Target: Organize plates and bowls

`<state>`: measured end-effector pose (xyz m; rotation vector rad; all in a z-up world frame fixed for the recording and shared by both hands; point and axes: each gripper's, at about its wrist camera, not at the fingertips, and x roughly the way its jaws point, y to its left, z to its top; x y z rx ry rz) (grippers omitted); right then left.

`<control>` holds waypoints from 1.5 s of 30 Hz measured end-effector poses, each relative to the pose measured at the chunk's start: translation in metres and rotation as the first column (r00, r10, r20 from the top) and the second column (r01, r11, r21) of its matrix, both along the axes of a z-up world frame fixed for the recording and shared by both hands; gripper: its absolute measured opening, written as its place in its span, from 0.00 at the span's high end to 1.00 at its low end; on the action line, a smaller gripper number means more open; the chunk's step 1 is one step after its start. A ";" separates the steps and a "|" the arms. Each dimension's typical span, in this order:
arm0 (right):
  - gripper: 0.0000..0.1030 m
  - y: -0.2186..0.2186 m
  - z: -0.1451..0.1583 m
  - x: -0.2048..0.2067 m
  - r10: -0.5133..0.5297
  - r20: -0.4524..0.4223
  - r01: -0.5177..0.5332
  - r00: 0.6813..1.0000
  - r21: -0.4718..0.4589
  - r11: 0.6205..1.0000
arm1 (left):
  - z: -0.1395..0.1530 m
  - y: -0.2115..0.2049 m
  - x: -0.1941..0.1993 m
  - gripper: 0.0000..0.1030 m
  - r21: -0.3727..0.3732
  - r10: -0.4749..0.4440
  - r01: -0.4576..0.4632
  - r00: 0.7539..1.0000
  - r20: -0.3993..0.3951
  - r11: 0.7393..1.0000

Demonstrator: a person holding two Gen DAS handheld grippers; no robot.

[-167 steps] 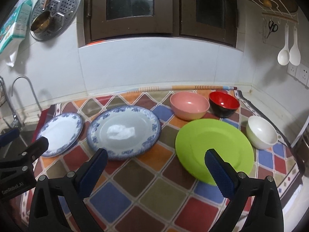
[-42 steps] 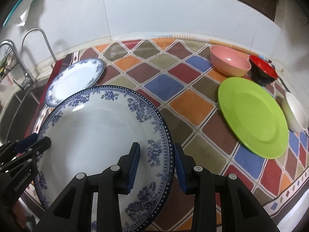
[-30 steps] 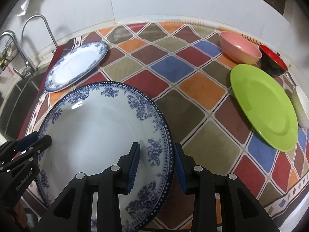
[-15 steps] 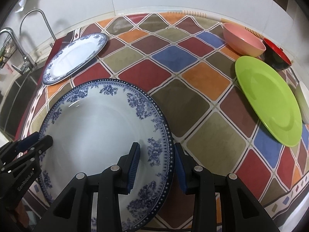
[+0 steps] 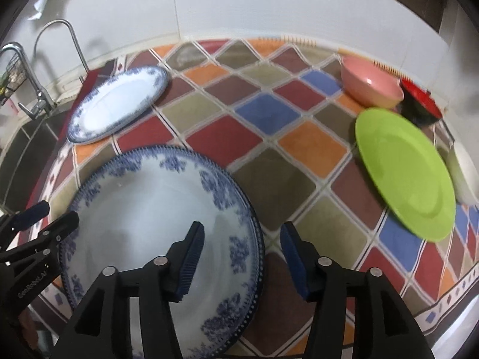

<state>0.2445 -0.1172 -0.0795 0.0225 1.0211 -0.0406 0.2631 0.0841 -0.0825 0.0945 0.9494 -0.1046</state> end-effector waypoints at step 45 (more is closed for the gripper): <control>0.28 0.096 0.005 0.203 0.141 0.077 -0.142 0.987 0.013 0.990 | -0.005 0.100 0.177 0.23 0.117 0.149 -0.164 0.980 0.130 0.979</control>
